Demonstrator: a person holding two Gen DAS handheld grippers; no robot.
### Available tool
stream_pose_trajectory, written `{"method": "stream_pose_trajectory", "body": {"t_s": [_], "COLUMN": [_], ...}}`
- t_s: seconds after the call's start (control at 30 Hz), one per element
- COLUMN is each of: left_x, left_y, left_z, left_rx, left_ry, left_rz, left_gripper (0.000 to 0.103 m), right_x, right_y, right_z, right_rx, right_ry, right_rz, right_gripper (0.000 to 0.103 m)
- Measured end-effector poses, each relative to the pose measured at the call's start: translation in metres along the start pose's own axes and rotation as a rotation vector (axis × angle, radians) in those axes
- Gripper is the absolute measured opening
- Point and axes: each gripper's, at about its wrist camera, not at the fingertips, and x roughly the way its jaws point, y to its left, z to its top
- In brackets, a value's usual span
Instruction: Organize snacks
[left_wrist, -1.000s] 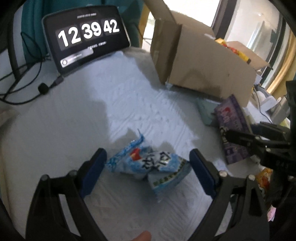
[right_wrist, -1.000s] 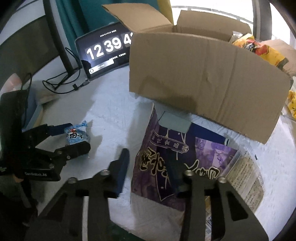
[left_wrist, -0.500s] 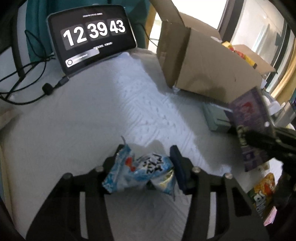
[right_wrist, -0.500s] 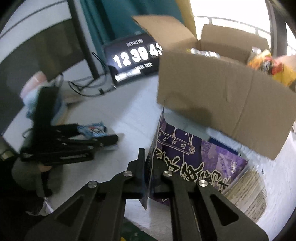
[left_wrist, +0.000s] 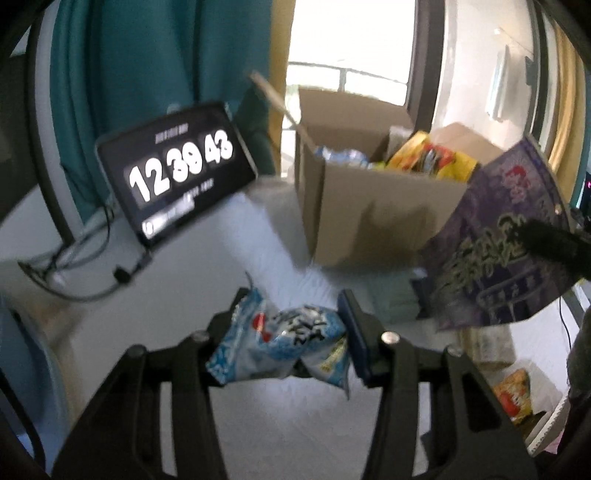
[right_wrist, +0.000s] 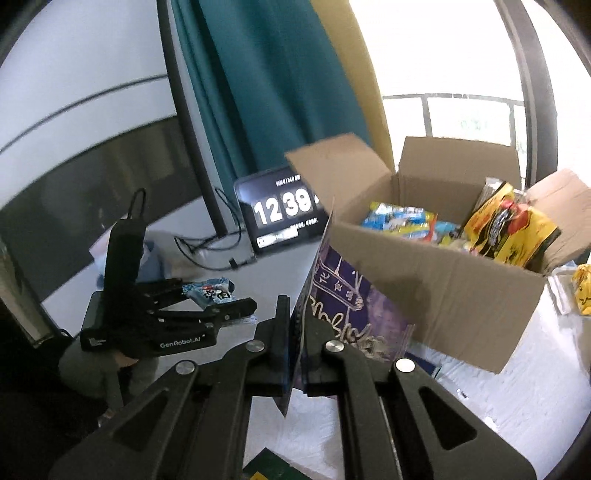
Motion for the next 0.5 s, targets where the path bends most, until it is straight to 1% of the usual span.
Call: {"method": "stream_pose_trajectory", "body": {"t_s": [0.1,0.2,0.33,0.4,0.5], "left_x": [-0.013,-0.022,-0.032,-0.035,-0.039], "left_y": [-0.007,-0.012,-0.021,-0.023,-0.023], "left_z": [0.012,0.027,0.042,0.048,0.053], "left_rx": [0.015,0.030,0.051,0.059,0.064], "left_ry": [-0.041,-0.082,-0.119,-0.136,-0.155], "left_rz": [0.000,-0.007,-0.013,-0.015,-0.014], "left_gripper": [0.049,0.049,0.049,0.049,0.049], "right_x": [-0.012,-0.025,-0.040,-0.043,-0.039], "right_y": [-0.001,-0.004,-0.009,-0.011,-0.016], "right_z": [0.006,0.013,0.022,0.024,0.019], "right_rx": [-0.014,-0.006,-0.005,-0.017,-0.013], "right_ry": [-0.022,-0.060,-0.105,-0.107,-0.077], "right_rz": [-0.011,-0.004,-0.011,-0.028,-0.044], "right_gripper": [0.005,0.004,0.004,0.004,0.004]}}
